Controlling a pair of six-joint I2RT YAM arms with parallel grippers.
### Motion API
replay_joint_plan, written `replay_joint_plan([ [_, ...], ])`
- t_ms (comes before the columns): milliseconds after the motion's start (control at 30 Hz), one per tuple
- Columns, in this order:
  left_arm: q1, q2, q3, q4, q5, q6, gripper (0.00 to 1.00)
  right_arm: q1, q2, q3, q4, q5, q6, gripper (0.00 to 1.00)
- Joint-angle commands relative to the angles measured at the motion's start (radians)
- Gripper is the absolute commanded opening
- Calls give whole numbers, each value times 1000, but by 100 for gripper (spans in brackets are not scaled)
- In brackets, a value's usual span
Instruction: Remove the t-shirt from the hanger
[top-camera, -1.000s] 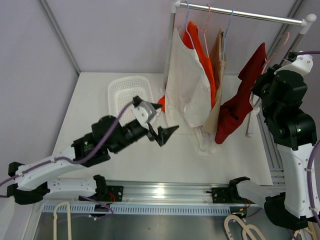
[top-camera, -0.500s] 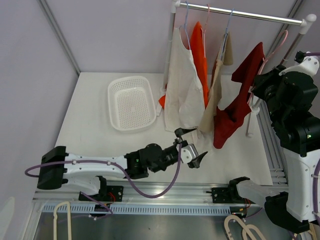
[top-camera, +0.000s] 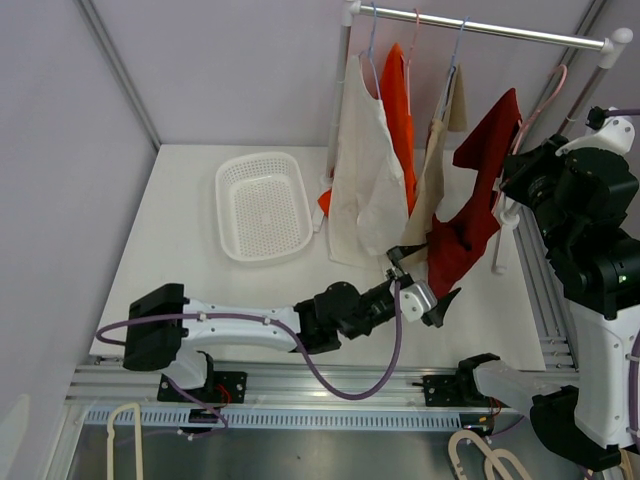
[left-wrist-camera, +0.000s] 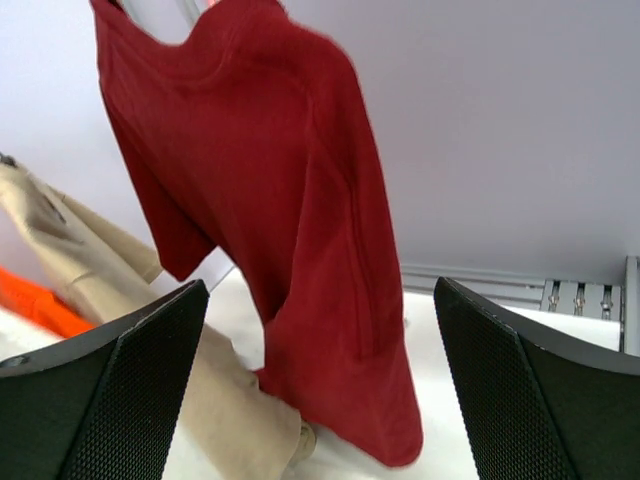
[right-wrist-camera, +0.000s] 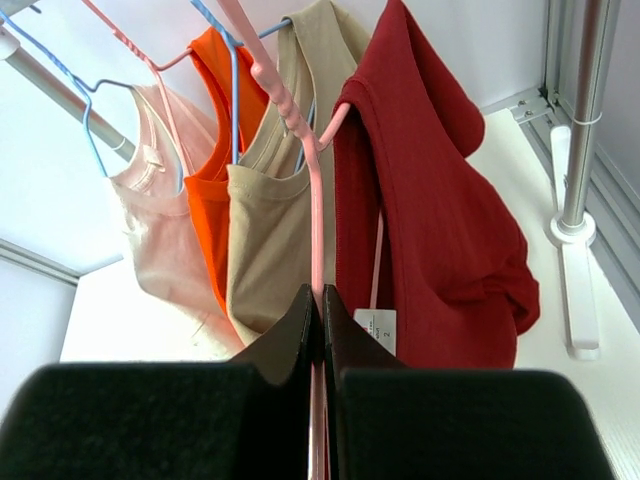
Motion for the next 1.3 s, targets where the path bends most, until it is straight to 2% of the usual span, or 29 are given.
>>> replay_joint_plan([
  [0, -5, 37, 85, 28, 19, -14, 99, 7, -19, 30, 58, -29, 13, 0],
  [133, -5, 75, 114, 4, 42, -49, 100, 9, -18, 29, 67, -39, 12, 0],
  [200, -5, 81, 117, -6, 59, -63, 97, 9, -16, 35, 69, -40, 13, 0],
  [233, -4, 92, 119, -12, 62, -70, 91, 9, -15, 35, 69, -45, 13, 0],
  [267, -4, 100, 131, -16, 58, -72, 80, 9, -16, 35, 70, -49, 15, 0],
  [367, 4, 126, 157, -45, 50, -99, 65, 9, -16, 37, 75, -61, 18, 0],
  [433, 15, 144, 189, -87, 55, -125, 63, 10, -18, 37, 75, -68, 21, 0],
  [467, 19, 153, 199, -102, 52, -135, 55, 10, -16, 37, 75, -72, 22, 0],
  [633, 33, 189, 239, -140, 47, -155, 43, 10, -16, 34, 75, -78, 25, 0],
  [733, 29, 190, 288, -199, 44, -152, 3, 10, -15, 15, 89, -65, 19, 0],
  [800, 15, 183, 318, -256, 15, -144, 1, 10, -7, 3, 104, -31, 12, 0],
  [1000, -137, 120, 222, -101, -96, -15, 1, 7, 43, -23, 150, 49, -45, 0],
  [1100, -192, 120, 162, -64, -154, 0, 1, 7, 63, -19, 164, 76, -74, 0],
  [1267, -220, 85, 72, 14, -223, -21, 1, -4, 57, -19, 167, 126, -129, 0],
])
